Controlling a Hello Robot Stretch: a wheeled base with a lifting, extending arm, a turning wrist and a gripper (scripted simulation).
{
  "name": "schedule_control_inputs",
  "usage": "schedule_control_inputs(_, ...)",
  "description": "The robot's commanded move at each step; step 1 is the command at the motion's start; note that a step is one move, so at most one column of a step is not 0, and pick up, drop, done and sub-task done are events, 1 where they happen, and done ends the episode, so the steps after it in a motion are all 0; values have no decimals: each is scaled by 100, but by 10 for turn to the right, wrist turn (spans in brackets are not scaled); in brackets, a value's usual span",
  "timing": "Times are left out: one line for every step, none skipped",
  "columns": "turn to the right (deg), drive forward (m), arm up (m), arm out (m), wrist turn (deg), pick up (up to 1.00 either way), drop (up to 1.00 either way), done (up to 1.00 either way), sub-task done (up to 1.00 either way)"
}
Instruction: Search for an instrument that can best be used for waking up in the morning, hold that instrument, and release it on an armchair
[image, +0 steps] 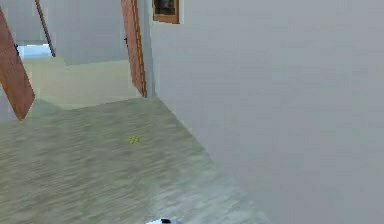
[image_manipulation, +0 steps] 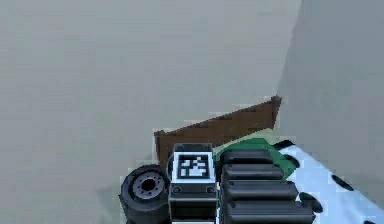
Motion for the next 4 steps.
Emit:
schedule_control_inputs(-240,0,0,0,0,0,0,0,0)
schedule_control_inputs(0,20,0,0,0,0,0,0,0)
schedule_control_inputs(-60,0,0,0,0,0,0,0,0)
schedule_control_inputs(0,100,0,0,0,0,0,0,0)
